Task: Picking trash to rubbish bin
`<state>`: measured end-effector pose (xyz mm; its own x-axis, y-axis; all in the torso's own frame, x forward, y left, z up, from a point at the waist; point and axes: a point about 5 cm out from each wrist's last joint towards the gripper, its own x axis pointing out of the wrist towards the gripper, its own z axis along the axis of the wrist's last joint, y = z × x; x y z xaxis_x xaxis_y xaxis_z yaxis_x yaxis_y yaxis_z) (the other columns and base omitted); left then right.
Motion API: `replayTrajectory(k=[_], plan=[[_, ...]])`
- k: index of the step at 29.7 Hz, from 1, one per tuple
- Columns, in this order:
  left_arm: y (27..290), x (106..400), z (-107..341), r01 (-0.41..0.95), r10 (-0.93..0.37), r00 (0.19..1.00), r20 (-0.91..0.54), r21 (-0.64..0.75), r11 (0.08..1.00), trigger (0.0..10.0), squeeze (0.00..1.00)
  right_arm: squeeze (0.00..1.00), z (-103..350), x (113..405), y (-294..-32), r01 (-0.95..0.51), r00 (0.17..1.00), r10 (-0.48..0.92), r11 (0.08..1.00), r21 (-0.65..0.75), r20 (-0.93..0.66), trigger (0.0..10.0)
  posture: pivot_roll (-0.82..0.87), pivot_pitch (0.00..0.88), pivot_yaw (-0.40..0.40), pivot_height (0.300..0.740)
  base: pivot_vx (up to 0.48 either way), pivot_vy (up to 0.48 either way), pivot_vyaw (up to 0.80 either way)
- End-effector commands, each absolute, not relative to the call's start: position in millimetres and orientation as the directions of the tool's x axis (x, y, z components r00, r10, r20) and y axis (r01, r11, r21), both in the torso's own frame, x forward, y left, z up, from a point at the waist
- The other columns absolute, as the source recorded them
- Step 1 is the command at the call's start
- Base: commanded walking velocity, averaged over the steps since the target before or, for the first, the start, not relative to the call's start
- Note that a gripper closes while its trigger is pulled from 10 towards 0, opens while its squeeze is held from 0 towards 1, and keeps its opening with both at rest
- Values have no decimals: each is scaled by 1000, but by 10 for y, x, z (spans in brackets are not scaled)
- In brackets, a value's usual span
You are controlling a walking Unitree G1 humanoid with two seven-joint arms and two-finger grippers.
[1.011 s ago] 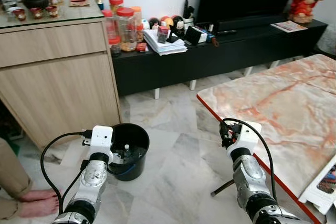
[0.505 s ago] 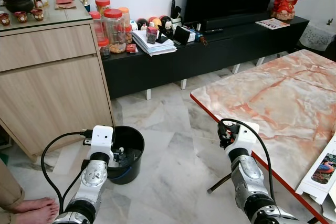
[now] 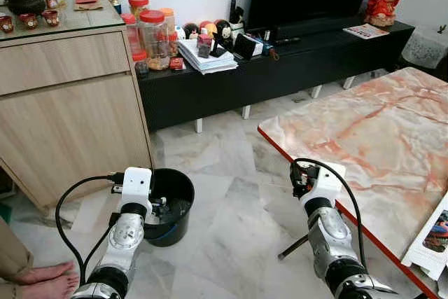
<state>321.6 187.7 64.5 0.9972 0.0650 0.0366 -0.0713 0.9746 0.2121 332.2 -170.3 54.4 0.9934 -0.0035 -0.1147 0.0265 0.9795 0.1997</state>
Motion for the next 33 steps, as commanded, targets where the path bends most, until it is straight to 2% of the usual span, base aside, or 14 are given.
replayTrajectory(k=[1,18,24,30,33], plan=[[1829,3240,694,-60,47,997,64,211,976,10000,0,0,559,3324,-1740,32,994,-12,981,191,-105,10000,-3,10,-55,740,0,0,-781],[1746,3330,784,-44,29,996,81,195,980,10000,0,0,645,3354,-1892,70,996,-59,982,175,-70,10000,-40,0,-44,740,0,0,-781],[1761,3337,806,-60,40,995,94,219,974,10000,0,0,651,3368,-1814,46,997,-35,983,180,-66,10000,-12,0,-56,740,0,0,-781],[1870,3338,856,-87,60,991,120,230,969,10000,0,0,714,3432,-1647,4,999,6,981,192,-49,10000,27,0,-46,740,0,-406,-781],[1890,3337,870,-87,58,990,127,238,967,10000,0,0,735,3446,-1629,4,999,4,980,197,-41,10000,29,0,-38,740,0,0,-781]])
